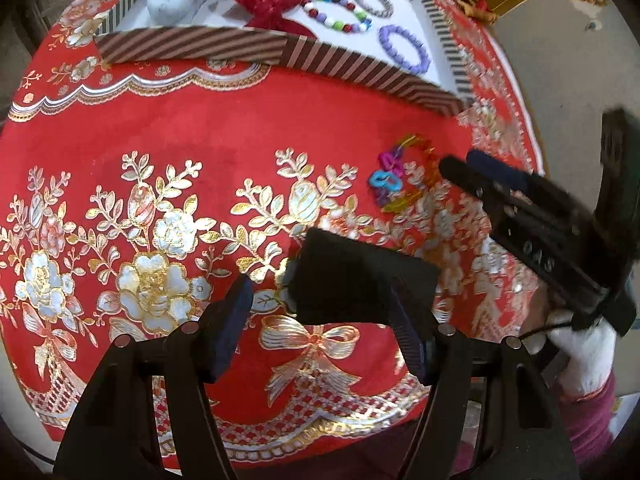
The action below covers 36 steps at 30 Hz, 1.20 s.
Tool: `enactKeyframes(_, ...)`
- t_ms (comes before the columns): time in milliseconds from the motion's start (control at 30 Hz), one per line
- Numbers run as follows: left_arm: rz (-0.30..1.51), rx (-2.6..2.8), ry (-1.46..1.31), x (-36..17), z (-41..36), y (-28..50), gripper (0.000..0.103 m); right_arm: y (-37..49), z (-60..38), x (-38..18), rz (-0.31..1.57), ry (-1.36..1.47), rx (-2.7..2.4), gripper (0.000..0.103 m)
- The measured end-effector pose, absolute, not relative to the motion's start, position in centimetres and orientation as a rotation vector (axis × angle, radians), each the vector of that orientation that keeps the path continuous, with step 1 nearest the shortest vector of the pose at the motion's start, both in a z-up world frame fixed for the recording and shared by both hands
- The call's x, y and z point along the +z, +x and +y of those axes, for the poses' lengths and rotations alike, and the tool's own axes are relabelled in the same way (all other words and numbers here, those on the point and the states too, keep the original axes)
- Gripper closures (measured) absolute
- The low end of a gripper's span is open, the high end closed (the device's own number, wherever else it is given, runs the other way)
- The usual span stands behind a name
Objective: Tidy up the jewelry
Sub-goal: 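Grasp the black pouch with left gripper while right gripper grasps amber bead bracelet, then carry both items over the tray while right gripper releases the amber bracelet inside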
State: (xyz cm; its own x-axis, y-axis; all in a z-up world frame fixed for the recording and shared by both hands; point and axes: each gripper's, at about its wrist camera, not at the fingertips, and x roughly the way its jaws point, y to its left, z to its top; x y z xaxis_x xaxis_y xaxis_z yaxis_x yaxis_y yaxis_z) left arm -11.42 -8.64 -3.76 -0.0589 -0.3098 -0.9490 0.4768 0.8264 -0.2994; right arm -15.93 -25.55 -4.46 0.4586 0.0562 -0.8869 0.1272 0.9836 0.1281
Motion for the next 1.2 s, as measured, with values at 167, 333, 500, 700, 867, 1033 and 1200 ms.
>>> enactKeyframes(167,1.53,-0.605,0.164,-5.1,-9.3,-11.5,0.036,-14.7,-25.4,-6.0,1.121,0.144,-0.026,0.06)
enactKeyframes(333,1.512,-0.583,0.231,-5.4,-10.4,-11.6,0.036,-14.2,-25.4,-6.7,1.118,0.107,-0.019,0.069)
enactKeyframes(500,1.468,-0.591,0.283,-5.4,-11.4,-12.0,0.059,-14.0,-25.2,-6.8,1.107,0.054,-0.014,0.091)
enactKeyframes(700,1.426,-0.618,0.285,-4.6,-12.9,-11.7,0.092,-14.5,-25.7,-5.8,1.091,0.091,0.023,0.094)
enactKeyframes(867,1.376,-0.651,0.233,-2.3,-12.6,-10.8,0.093,-15.6,-25.7,-2.4,1.023,0.12,0.042,0.094)
enactKeyframes(1033,1.301,-0.68,0.206,0.7,-12.7,-9.9,0.094,-16.1,-25.6,1.0,0.968,0.095,0.035,0.094)
enactKeyframes(1200,1.23,-0.695,0.202,3.5,-12.9,-9.5,0.094,-16.3,-26.3,3.9,0.919,0.071,0.005,0.094)
